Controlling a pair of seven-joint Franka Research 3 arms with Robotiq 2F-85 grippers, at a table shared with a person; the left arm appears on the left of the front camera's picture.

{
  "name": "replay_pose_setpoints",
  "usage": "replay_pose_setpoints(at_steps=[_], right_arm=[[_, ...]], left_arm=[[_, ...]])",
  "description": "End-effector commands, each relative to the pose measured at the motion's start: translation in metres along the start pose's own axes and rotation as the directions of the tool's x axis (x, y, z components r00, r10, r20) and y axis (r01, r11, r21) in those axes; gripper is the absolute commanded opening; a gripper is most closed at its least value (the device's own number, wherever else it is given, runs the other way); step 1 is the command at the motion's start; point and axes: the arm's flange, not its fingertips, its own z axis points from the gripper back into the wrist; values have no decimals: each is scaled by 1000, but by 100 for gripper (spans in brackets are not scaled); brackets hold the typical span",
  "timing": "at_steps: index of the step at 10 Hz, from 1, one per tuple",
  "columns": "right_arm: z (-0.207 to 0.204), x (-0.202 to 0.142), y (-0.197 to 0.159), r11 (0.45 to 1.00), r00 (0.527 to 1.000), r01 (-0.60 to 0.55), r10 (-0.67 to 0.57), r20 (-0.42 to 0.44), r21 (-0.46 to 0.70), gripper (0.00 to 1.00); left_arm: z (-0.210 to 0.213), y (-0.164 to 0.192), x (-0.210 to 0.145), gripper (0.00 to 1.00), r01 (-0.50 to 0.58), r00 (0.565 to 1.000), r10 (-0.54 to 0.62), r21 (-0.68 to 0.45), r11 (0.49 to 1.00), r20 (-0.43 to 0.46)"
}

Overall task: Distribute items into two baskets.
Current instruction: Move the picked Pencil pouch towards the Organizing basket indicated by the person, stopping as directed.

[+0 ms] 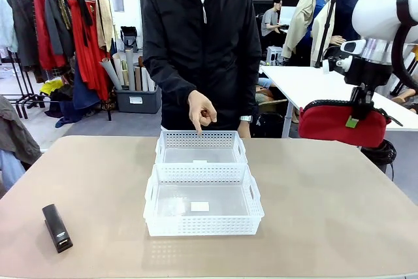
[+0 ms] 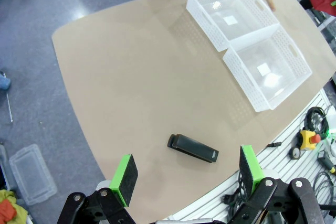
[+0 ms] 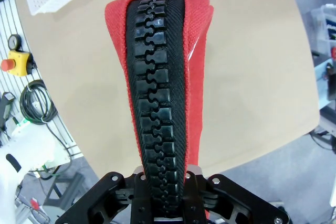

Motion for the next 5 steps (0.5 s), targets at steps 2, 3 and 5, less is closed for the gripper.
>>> replay_pose_setpoints(at_steps=[2,3,5], right_arm=[[5,3,-1,1000,1000,25,-26,-5,-4,0],[5,3,-1,1000,1000,25,-26,-5,-4,0],[5,3,-1,1000,1000,25,-26,-5,-4,0]], left_arm=[[-1,0,0,100,8,1000,-8,-12,1000,9],[-1,0,0,100,8,1000,-8,-12,1000,9],[-1,0,0,100,8,1000,-8,-12,1000,9]])
